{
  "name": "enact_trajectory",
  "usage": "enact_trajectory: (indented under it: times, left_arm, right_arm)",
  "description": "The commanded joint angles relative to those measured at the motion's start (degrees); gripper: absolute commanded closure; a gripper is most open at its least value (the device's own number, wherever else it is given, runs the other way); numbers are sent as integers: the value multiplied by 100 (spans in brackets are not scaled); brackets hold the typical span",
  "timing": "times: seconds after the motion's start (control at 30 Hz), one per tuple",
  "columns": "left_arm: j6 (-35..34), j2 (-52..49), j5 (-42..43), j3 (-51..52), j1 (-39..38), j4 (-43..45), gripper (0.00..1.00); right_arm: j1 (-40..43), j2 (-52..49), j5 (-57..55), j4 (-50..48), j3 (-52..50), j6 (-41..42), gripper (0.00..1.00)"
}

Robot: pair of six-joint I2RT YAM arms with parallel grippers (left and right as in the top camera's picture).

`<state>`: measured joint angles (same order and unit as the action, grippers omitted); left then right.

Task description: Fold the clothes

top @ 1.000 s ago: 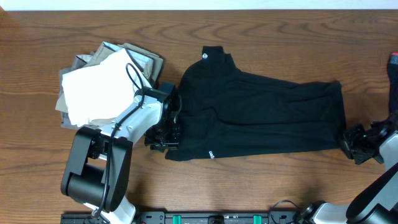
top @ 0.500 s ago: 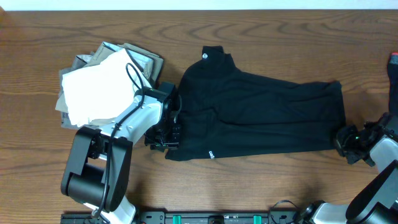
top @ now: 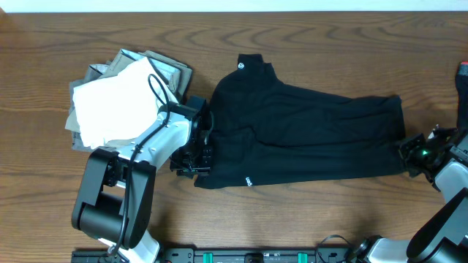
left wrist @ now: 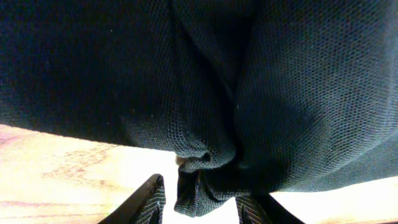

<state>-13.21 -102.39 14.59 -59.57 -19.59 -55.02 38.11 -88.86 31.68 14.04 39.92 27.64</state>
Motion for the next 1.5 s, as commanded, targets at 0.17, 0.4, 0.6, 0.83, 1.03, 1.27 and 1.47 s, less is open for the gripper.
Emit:
enact_trajectory:
  times: [0.17,0.4,0.6,0.83,1.03,1.27,1.47]
  left_arm:
    - [48,-4,-72,-2,28,11,61]
    - [48,-4,-72,-2,28,28,60]
    - [50,-4,-72,-2,28,28,57]
    - [50,-4,-72,-4,28,28,56]
    - [337,0,-72,-557,28,-516,46]
    - [896,61,-72,-2151,28,-1858,36]
    - [1530,50,-72,-3296,31,-1104,22]
  right_arm:
    - [-31,46,15,-280,63,125,99]
    - [-85,46,192,-490,63,190,99]
    - [-356,46,122,-863,63,326,87]
    - [-398,46,-31,-1615,63,514,67]
    - [-407,46,654,-1617,483,387,65]
    - [-669,46,-153,868,2131,-586,57]
    - [-796,46,-527,2100,2966,-713,56]
